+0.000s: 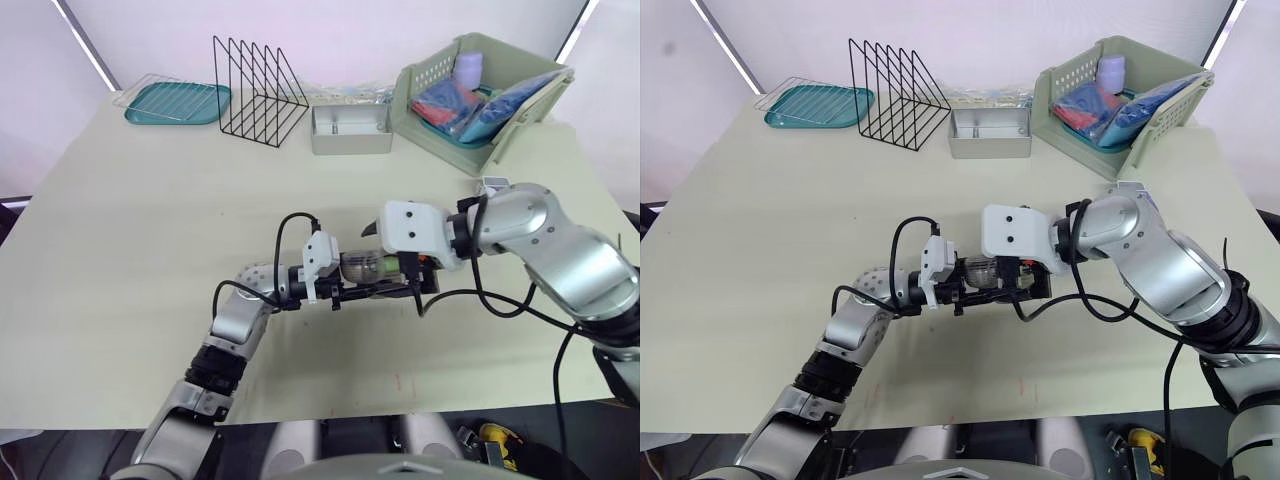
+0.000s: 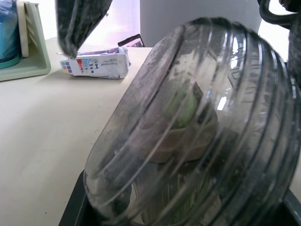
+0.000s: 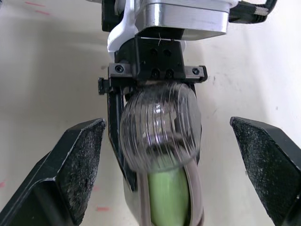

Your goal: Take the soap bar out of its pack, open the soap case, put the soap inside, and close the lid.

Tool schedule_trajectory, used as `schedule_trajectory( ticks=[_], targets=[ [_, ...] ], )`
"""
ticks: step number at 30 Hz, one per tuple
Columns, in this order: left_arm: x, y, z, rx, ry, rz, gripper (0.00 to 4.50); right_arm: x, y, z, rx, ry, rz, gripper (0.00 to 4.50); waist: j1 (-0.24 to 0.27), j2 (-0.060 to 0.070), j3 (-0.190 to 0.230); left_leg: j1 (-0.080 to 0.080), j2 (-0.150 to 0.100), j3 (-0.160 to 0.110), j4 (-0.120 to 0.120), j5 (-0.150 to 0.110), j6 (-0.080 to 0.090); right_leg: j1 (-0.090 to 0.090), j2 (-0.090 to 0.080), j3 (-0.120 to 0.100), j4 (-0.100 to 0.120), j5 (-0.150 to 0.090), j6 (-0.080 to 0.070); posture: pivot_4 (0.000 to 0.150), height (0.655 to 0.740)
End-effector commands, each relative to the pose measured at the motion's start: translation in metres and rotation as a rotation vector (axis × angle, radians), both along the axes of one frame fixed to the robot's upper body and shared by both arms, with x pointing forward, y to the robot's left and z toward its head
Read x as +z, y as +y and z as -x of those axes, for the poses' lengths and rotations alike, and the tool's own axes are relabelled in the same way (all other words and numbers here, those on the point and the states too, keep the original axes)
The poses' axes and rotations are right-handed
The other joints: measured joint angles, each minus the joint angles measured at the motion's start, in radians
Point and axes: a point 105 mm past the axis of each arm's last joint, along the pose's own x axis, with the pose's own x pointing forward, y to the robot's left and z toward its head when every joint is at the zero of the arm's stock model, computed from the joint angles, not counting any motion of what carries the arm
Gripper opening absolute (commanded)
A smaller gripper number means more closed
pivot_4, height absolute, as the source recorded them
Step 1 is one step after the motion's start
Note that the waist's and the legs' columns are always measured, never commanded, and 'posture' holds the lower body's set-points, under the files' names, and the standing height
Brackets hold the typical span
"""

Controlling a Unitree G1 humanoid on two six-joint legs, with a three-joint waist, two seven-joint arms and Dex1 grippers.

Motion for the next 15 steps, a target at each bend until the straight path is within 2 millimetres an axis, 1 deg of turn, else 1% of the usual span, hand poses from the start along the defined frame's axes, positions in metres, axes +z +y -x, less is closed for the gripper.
schedule_trajectory(
  ticks=[1, 8, 15],
  targets=[
    [-0.0013, 0.0067, -0.0034, 0.032, 0.001, -0.014, 1.91, 0.0033, 0.0050, -0.0008, 0.002, -0.030, -0.023, 4.44, 0.000, 0.000, 0.000, 0.000, 0.000, 0.000, 0.000, 0.000, 0.000, 0.000, 0.000, 0.000, 0.000, 0.000, 0.000, 0.150, 0.7400],
    [-0.0019, 0.0087, -0.0028, 0.040, 0.001, -0.019, 1.91, -0.0021, 0.0059, -0.0041, -0.007, -0.011, -0.018, 4.44, -0.001, 0.000, 0.000, 0.000, 0.000, 0.000, 0.000, 0.000, 0.000, 0.000, 0.000, 0.000, 0.000, 0.000, 0.000, 0.150, 0.7400],
    [-0.0029, 0.0102, -0.0025, 0.045, 0.002, -0.024, 1.91, 0.0001, 0.0061, -0.0056, -0.004, -0.024, -0.021, 4.44, -0.002, 0.000, 0.000, 0.000, 0.000, 0.000, 0.000, 0.000, 0.000, 0.000, 0.000, 0.000, 0.000, 0.000, 0.000, 0.150, 0.7400]
  ],
)
